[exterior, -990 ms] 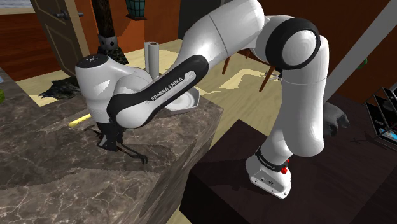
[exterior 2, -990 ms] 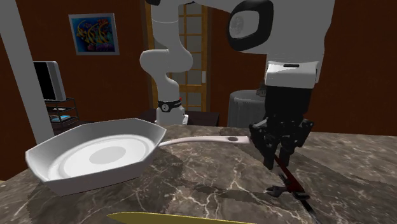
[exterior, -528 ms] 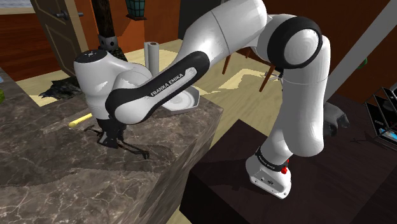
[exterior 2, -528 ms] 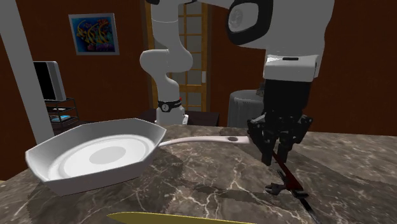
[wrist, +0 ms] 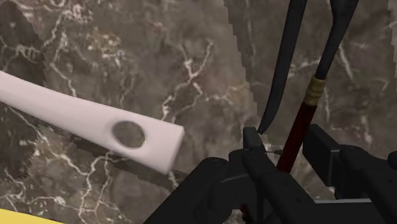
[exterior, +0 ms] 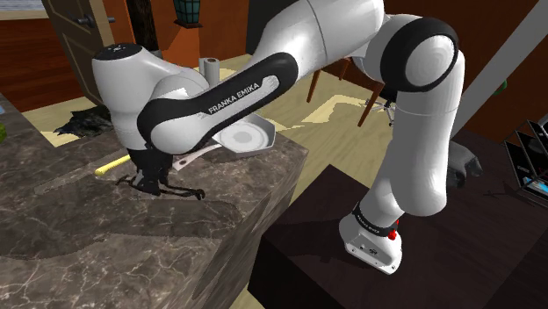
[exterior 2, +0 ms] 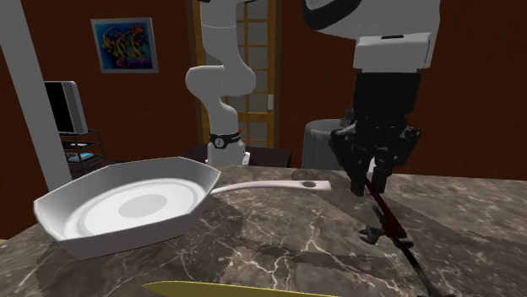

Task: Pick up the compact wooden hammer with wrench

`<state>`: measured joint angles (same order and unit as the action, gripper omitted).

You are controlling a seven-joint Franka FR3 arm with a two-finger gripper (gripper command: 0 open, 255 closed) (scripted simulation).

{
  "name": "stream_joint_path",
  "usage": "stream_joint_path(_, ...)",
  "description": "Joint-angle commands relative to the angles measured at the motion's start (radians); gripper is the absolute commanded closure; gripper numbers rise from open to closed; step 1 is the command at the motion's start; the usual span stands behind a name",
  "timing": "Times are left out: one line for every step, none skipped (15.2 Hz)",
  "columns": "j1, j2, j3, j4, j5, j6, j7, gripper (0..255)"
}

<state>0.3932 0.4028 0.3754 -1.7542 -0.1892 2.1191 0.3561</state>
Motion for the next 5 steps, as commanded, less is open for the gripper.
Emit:
stream_joint_path(-0.002, -0.013, 0.003, 0.01, 0.007, -0.023, -0.005, 255)
stream_joint_path(-0.003, -0.019, 0.004, 0.016, 0.01, -0.034, -0.007, 255)
stream_joint_path(-0.004, -0.024, 0.006, 0.022, 0.012, -0.045, -0.009, 255)
stream_joint_path(-0.004, -0.025, 0.006, 0.023, 0.013, -0.047, -0.009, 255)
stream_joint_path(-0.004, -0.025, 0.006, 0.023, 0.013, -0.047, -0.009, 255)
